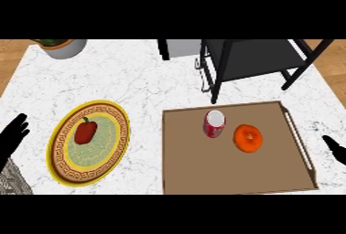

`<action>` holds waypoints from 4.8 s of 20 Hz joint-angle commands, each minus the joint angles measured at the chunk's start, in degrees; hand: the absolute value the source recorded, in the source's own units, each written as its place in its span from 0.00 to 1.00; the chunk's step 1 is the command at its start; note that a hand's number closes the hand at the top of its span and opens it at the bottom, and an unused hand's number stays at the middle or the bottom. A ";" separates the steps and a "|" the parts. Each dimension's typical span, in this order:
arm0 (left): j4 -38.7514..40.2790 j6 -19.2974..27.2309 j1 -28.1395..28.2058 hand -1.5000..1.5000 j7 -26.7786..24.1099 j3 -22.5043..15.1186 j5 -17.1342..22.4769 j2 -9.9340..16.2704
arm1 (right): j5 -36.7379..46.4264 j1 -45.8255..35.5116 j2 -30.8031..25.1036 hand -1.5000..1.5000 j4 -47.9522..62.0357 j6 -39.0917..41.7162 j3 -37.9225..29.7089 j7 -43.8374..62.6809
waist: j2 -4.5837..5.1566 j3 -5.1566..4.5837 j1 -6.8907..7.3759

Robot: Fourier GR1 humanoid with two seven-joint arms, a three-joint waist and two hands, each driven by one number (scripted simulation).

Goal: Pick the squash from the tray and place it in the tiered shelf

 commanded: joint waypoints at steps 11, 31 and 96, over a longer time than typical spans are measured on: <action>-4.41 7.03 4.00 0.50 6.92 -7.27 15.28 -2.75 | -0.15 10.82 -4.87 0.00 -16.20 9.92 7.02 8.87 | 1.71 -3.71 2.35; -8.67 17.96 -0.27 0.50 7.02 -19.73 20.97 1.93 | 17.13 -0.71 -8.38 0.00 -27.14 4.93 19.75 55.84 | 2.57 -3.61 5.92; -3.35 24.71 -7.84 0.50 -4.12 -34.13 36.63 11.75 | 37.13 -20.69 13.23 1.00 -1.09 18.24 43.22 34.93 | 2.45 -3.34 6.76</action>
